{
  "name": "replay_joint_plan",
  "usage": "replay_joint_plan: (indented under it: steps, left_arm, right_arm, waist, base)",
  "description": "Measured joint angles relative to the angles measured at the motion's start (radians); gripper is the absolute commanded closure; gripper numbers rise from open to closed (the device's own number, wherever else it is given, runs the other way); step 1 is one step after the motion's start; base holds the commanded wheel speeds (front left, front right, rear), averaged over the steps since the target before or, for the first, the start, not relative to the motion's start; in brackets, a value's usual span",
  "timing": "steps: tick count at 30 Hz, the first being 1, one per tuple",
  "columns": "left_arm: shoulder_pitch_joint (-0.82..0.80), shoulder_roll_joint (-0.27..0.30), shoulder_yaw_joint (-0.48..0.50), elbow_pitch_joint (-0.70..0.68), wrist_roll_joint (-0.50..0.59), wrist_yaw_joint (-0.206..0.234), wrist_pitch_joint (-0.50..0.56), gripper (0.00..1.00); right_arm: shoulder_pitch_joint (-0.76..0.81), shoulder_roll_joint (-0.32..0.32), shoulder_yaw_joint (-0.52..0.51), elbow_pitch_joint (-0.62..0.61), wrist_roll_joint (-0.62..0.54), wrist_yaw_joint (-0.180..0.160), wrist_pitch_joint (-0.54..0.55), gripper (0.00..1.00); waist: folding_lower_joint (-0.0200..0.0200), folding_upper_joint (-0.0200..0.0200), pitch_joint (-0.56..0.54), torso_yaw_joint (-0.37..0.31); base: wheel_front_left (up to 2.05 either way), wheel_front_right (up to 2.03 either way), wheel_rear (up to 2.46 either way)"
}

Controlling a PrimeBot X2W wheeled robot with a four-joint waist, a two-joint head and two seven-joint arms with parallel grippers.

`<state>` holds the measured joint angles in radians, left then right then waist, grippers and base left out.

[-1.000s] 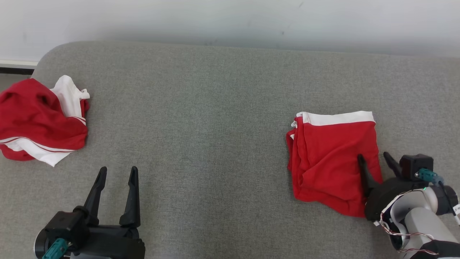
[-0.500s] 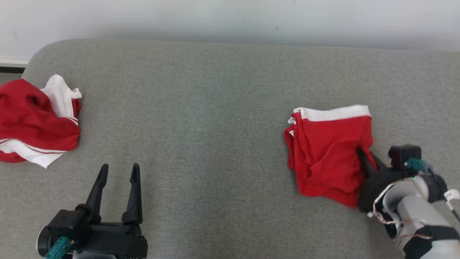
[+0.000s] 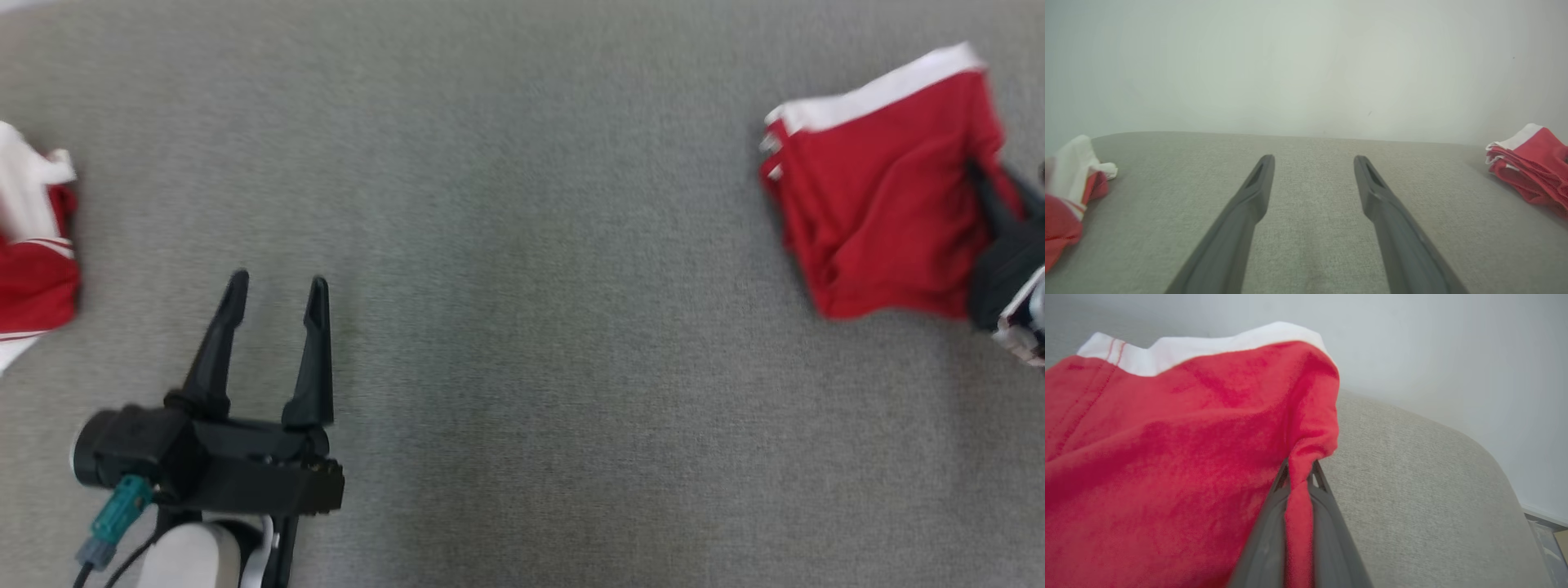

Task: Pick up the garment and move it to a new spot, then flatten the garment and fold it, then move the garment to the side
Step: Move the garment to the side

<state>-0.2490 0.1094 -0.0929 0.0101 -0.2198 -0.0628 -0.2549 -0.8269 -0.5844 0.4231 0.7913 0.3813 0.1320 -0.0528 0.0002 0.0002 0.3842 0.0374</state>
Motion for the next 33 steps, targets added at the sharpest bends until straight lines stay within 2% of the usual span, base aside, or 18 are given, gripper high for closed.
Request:
replay_joint_plan:
  steps: [7, 8, 11, 19, 29, 30, 31, 32, 33]
  left_arm:
    - [-0.095, 0.034, -0.026, -0.065, 0.037, -0.008, 0.023, 0.00]
    - [-0.095, 0.034, -0.026, -0.065, 0.037, -0.008, 0.023, 0.00]
    - [-0.128, 0.050, -0.035, -0.094, 0.049, -0.010, 0.040, 0.00]
    - [-0.155, 0.081, -0.071, -0.174, 0.071, -0.018, 0.095, 0.00]
    - [-0.172, 0.091, -0.086, -0.231, 0.078, -0.020, 0.117, 0.00]
    - [-0.172, 0.091, -0.086, -0.232, 0.078, -0.017, 0.117, 0.00]
    - [-0.172, 0.091, -0.086, -0.232, 0.077, -0.017, 0.117, 0.00]
    - [-0.172, 0.091, -0.087, -0.232, 0.077, -0.017, 0.114, 0.00]
    - [-0.172, 0.091, -0.087, -0.230, 0.076, -0.016, 0.114, 0.00]
  right_arm:
    - [-0.104, -0.152, -0.003, -0.042, 0.028, 0.000, 0.016, 1.00]
    - [-0.104, -0.152, -0.003, -0.042, 0.028, 0.000, 0.016, 1.00]
    - [-0.142, -0.205, -0.004, -0.045, 0.043, 0.000, 0.019, 1.00]
    - [-0.211, -0.284, -0.014, -0.070, 0.049, 0.000, 0.044, 1.00]
    - [-0.305, -0.321, 0.002, -0.054, 0.035, 0.000, 0.072, 1.00]
    - [-0.309, -0.319, 0.005, -0.047, 0.035, 0.000, 0.076, 0.87]
    - [-0.313, -0.319, 0.007, -0.038, 0.033, 0.000, 0.079, 0.87]
    - [-0.317, -0.319, 0.008, -0.031, 0.030, 0.000, 0.079, 0.60]
    - [-0.321, -0.320, 0.006, -0.023, 0.029, 0.000, 0.078, 0.09]
  waist:
    - [0.0000, 0.0000, 0.118, -0.060]
    - [0.0000, 0.0000, 0.118, -0.060]
    - [0.0000, 0.0000, 0.167, -0.089]
    - [-0.0001, 0.0000, 0.263, -0.176]
    - [-0.0002, -0.0002, 0.330, -0.224]
    - [-0.0002, -0.0002, 0.331, -0.222]
    - [-0.0003, -0.0001, 0.331, -0.220]
    - [-0.0003, -0.0002, 0.332, -0.217]
    - [-0.0003, -0.0002, 0.332, -0.214]
  base:
    - [0.00, 0.00, 0.00]
    - [0.00, 0.00, 0.00]
    - [0.00, 0.00, 0.00]
    - [0.00, 0.00, 0.00]
    - [0.00, 0.00, 0.00]
    - [0.00, 0.00, 0.00]
    - [0.00, 0.00, 0.00]
    - [0.00, 0.00, 0.00]
    - [0.00, 0.00, 0.00]
